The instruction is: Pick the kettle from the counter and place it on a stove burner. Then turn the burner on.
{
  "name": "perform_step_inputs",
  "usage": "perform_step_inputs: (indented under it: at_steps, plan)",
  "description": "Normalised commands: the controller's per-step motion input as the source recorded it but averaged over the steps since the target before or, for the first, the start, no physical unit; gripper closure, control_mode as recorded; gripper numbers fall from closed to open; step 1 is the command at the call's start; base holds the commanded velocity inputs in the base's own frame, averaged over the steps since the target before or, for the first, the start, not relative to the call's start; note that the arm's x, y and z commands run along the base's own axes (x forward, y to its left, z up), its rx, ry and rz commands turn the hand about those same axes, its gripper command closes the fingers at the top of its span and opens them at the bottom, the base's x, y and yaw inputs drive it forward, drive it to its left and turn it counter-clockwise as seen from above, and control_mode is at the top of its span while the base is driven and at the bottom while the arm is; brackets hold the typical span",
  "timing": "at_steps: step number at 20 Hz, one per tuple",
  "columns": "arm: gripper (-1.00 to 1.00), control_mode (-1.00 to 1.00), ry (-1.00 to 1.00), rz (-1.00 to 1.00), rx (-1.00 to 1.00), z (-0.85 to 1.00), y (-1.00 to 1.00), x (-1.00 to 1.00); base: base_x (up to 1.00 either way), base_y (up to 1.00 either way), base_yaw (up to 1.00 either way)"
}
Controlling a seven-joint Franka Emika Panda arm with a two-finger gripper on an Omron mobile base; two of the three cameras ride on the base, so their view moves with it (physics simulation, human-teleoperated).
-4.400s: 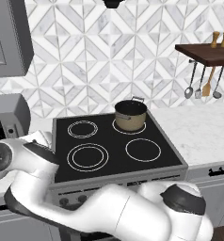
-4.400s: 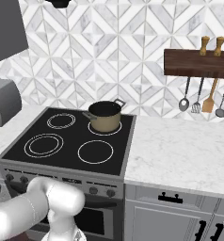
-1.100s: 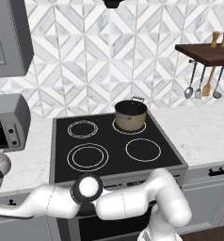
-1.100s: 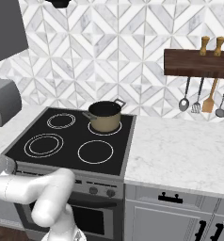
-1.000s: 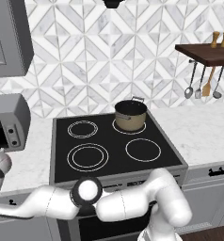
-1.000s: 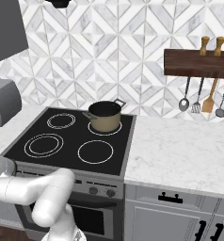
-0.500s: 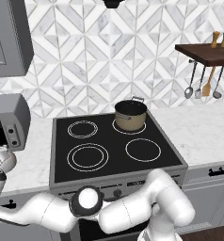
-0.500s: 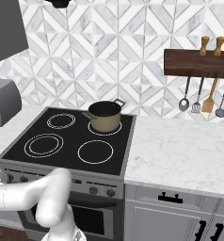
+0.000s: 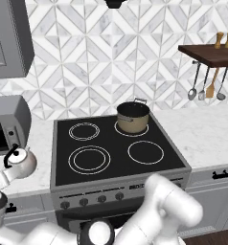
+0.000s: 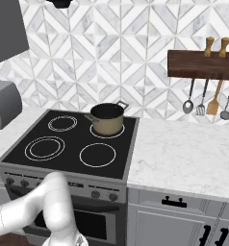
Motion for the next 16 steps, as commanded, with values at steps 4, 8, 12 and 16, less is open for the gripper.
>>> perform_step_inputs:
  at_steps: [4,8,12,16]
  plan:
    - [1.0,-1.0,-0.17,-0.37,0.12,0.38,-1.0,0.0,0.0,0.0,0.0]
    - [1.0,-1.0,-0.07,-0.37,0.19,0.36,-1.0,0.05,0.0,0.0,0.0]
    - [1.0,-1.0,0.0,-0.38,0.25,0.28,-1.0,0.09,0.0,0.0,0.0]
    - [1.0,-1.0,0.13,-0.3,0.18,0.05,-1.0,0.45,0.0,0.0,0.0]
